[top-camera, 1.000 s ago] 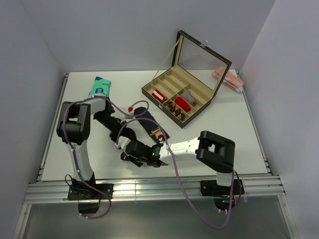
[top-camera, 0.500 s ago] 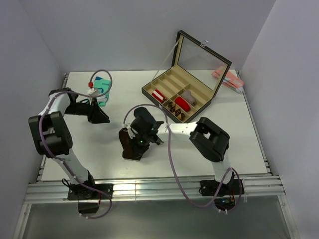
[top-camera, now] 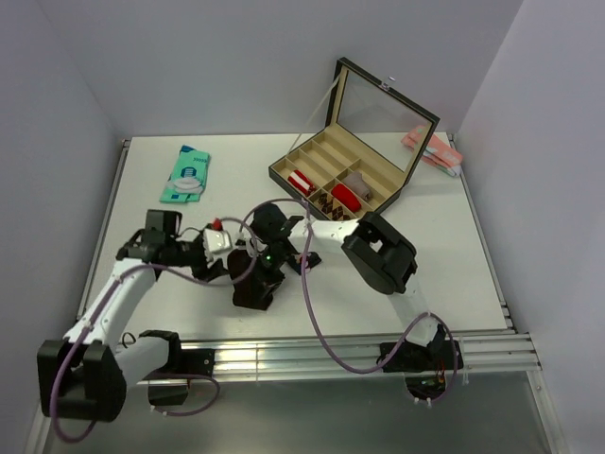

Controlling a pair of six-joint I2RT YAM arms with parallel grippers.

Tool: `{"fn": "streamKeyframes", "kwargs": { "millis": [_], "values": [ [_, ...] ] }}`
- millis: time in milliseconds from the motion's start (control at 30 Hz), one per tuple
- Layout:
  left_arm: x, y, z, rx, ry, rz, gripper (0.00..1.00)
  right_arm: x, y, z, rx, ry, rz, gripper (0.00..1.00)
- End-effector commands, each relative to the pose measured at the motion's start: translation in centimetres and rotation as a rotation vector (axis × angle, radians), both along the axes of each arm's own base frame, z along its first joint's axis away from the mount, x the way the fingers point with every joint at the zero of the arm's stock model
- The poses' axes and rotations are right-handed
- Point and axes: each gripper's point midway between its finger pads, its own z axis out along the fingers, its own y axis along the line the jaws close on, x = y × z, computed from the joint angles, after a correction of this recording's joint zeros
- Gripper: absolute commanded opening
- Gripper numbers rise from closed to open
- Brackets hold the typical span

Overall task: Roll the socks
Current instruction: Roll the sock at the center of the board.

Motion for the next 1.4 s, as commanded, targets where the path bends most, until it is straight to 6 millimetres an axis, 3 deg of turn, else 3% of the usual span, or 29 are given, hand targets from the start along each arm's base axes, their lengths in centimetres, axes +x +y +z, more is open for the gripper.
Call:
{"fn": "streamKeyframes", "kwargs": {
  "millis": [0, 67, 133, 167, 267, 567, 733, 1100, 1233, 1367],
  "values": [
    [1.3, -1.0, -1.2, 0.124, -0.179, 0.011, 0.66, -0.3, -0.3, 0.7, -0.036, 0.11, -0.017, 0.16],
    [0.7, -1.7, -1.5, 0.151, -0.22, -0.014, 0.68, 0.0, 0.1, 1.0, -0.023, 0.127, -0.026, 0.16],
    [-0.7, -2.5, -3.2, 0.194, -0.214, -0.057, 0.68, 0.3, 0.2, 1.0, -0.021, 0.143, -0.037, 0.16],
    [-1.2, -2.6, -4.2, 0.212, -0.204, -0.069, 0.74, 0.3, 0.3, 0.9, -0.025, 0.152, -0.043, 0.16],
    [-2.8, -3.1, -5.9, 0.26, -0.198, -0.125, 0.73, 0.6, 0.3, 0.6, -0.026, 0.166, -0.055, 0.16],
    [-5.3, -5.2, -7.7, 0.281, -0.168, -0.221, 0.75, 0.9, 0.5, 0.0, -0.028, 0.184, -0.063, 0.16],
    [-5.9, -5.6, -8.7, 0.294, -0.126, -0.241, 0.7, 1.0, 0.3, 0.1, -0.025, 0.194, -0.072, 0.14],
    [-7.1, -5.7, -10.1, 0.311, -0.049, -0.271, 0.49, 1.5, 0.0, -0.1, -0.013, 0.211, -0.104, 0.14],
    [-7.6, -5.6, -11.1, 0.35, 0.039, -0.286, 0.33, 1.8, 0.2, 0.4, 0.002, 0.214, -0.12, 0.17],
    [-8.0, -6.2, -11.4, 0.351, 0.136, -0.302, 0.14, 2.2, 0.5, 1.2, 0.027, 0.173, -0.135, 0.28]
  ]
}}
